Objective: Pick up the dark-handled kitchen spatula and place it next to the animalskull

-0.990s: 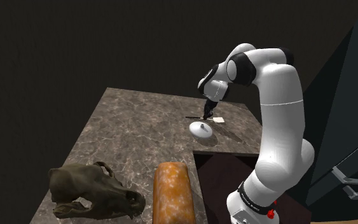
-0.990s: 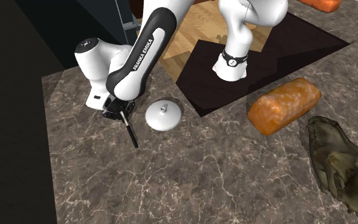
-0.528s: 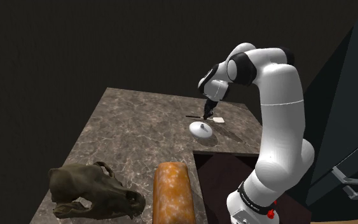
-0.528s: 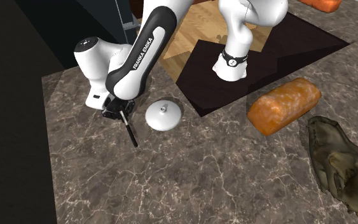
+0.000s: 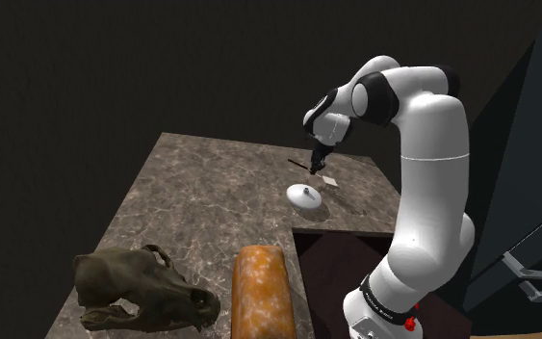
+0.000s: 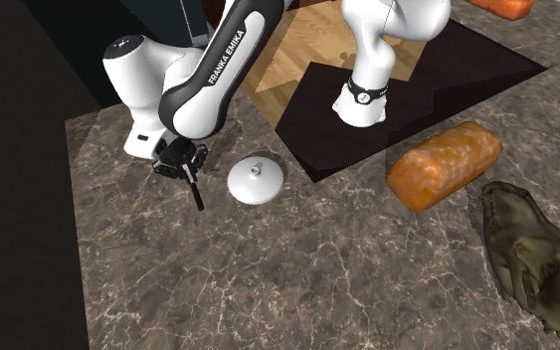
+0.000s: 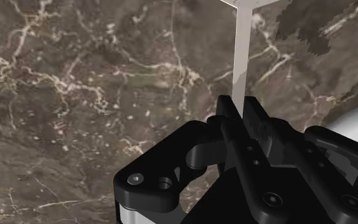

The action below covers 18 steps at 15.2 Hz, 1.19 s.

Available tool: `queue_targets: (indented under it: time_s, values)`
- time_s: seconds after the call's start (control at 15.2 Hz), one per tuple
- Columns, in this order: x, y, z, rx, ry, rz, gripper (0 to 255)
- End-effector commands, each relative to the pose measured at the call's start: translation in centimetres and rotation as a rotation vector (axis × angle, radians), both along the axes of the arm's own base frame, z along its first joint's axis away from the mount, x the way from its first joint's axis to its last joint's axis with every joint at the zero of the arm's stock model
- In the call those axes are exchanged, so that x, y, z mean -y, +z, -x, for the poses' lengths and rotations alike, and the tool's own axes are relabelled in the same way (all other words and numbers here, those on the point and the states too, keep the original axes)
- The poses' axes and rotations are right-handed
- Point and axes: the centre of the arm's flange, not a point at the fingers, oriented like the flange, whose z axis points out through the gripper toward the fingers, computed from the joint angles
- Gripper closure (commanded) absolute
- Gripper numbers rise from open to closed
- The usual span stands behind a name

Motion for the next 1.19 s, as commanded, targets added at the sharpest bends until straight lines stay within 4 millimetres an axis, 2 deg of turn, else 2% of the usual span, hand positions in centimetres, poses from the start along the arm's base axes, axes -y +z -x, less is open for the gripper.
queue_targets:
  time_s: [0.0, 1.12]
  values:
    - [0.0, 1.0, 0.0, 0.0, 0.0, 0.0, 255]
    - [0.0, 10.0, 0.0, 0.0, 0.0, 0.0, 255]
